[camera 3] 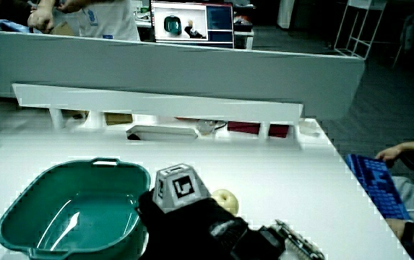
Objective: Pick pear from desk
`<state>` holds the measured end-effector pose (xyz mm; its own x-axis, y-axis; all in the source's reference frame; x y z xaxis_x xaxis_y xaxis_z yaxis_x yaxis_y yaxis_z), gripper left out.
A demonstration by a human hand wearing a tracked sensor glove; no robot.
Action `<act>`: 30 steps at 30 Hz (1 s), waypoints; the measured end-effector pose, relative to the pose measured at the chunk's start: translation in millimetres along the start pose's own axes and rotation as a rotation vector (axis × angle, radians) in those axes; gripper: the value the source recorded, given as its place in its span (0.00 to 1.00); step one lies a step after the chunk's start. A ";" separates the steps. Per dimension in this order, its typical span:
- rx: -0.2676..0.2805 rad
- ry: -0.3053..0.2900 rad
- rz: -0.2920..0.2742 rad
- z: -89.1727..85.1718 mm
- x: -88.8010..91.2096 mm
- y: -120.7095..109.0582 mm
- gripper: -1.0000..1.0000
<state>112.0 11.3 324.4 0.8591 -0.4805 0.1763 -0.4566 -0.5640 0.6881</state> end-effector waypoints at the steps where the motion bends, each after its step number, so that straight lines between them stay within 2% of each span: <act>1: -0.004 0.011 0.003 1.0 3.2 2.3 0.50; 2: 0.023 -0.013 -0.012 0.4 7.2 5.4 0.50; 3: -0.003 0.016 -0.022 0.0 10.9 8.8 0.50; 4: 0.013 0.004 -0.034 -0.5 14.5 12.1 0.50; 6: 0.006 0.024 -0.033 4.3 18.3 16.1 0.50; 7: 0.005 0.027 -0.062 0.0 24.9 21.9 0.50; 8: 0.012 0.028 -0.095 -4.5 32.3 27.5 0.50; 9: 0.029 0.026 -0.081 0.9 32.9 26.8 0.50; 10: 0.017 0.049 -0.075 4.7 34.5 26.9 0.50; 12: 0.047 0.037 -0.118 -2.4 49.1 37.0 0.50; 15: 0.003 0.092 -0.154 -6.8 66.7 49.5 0.50; 19: -0.064 0.169 -0.173 -9.7 82.6 61.7 0.50; 21: -0.068 0.162 -0.212 -15.5 93.1 70.7 0.50; 23: -0.088 0.186 -0.219 -15.9 99.1 75.9 0.50; 24: -0.091 0.184 -0.241 -20.0 105.4 80.9 0.50; 26: -0.121 0.224 -0.239 -20.2 110.1 84.4 0.50; 30: -0.155 0.246 -0.269 -29.8 123.9 95.0 0.50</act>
<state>181.9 -81.9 432.6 0.9815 -0.1441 0.1257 -0.1839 -0.5305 0.8275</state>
